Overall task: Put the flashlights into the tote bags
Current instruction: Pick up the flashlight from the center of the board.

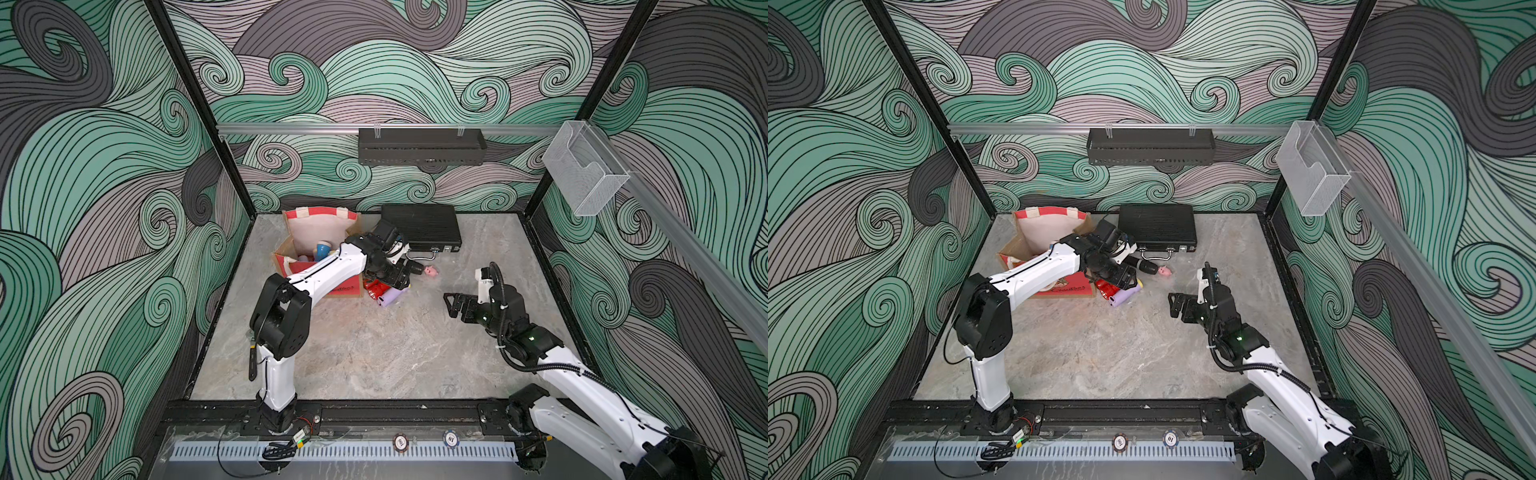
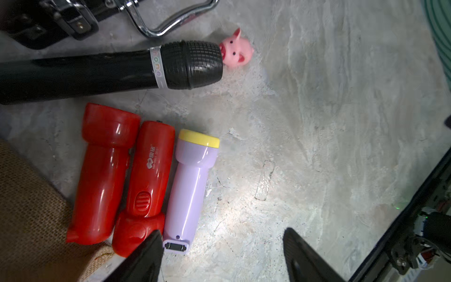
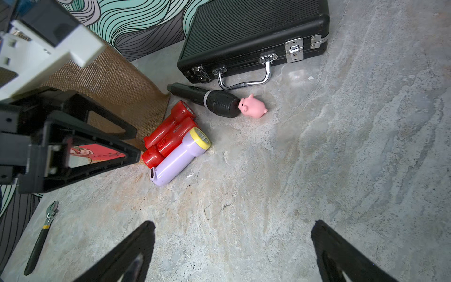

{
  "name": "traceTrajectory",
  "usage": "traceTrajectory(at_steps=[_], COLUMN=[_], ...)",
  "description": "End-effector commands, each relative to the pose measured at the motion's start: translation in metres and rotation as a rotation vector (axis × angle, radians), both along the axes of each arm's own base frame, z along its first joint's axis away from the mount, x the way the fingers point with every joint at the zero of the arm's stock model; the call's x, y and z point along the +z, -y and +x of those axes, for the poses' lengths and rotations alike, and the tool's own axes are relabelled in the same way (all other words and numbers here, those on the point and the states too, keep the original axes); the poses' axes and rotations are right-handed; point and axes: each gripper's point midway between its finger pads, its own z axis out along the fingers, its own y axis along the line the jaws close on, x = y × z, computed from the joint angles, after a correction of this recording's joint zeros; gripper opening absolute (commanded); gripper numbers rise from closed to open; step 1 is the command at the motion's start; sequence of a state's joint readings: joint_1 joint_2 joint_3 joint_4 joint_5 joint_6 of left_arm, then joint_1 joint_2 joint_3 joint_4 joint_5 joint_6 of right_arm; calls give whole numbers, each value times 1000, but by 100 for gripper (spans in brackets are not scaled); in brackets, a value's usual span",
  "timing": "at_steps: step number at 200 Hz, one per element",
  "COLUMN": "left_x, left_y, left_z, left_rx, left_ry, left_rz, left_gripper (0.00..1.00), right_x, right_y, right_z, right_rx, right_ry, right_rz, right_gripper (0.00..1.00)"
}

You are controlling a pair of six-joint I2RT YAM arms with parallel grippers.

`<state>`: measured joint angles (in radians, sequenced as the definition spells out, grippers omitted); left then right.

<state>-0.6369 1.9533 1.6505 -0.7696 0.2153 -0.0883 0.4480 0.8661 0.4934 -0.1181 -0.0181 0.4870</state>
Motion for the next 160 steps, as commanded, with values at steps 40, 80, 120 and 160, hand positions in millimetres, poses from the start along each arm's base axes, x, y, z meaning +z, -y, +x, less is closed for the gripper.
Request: traceTrajectory(at_steps=[40,80,120,160], left_x=[-36,-58,-71,-84], left_y=[-8,-13,-5,-5], left_z=[2,5,-4,-3], left_rx=[-30,-25,-51,-51], left_ry=[-53,-65,-91,-103], left_rz=[275,332,328,348], left_gripper=[74,68,62,58], right_x=[1,3,1,3], right_y=[8,13,17,16], right_z=[-1,-4,-4,-2], right_rx=[-34,-37,-50,-49], right_ry=[3,12,4,11], right_rz=[-9,-33,-56,-50], right_gripper=[100,100,100,100])
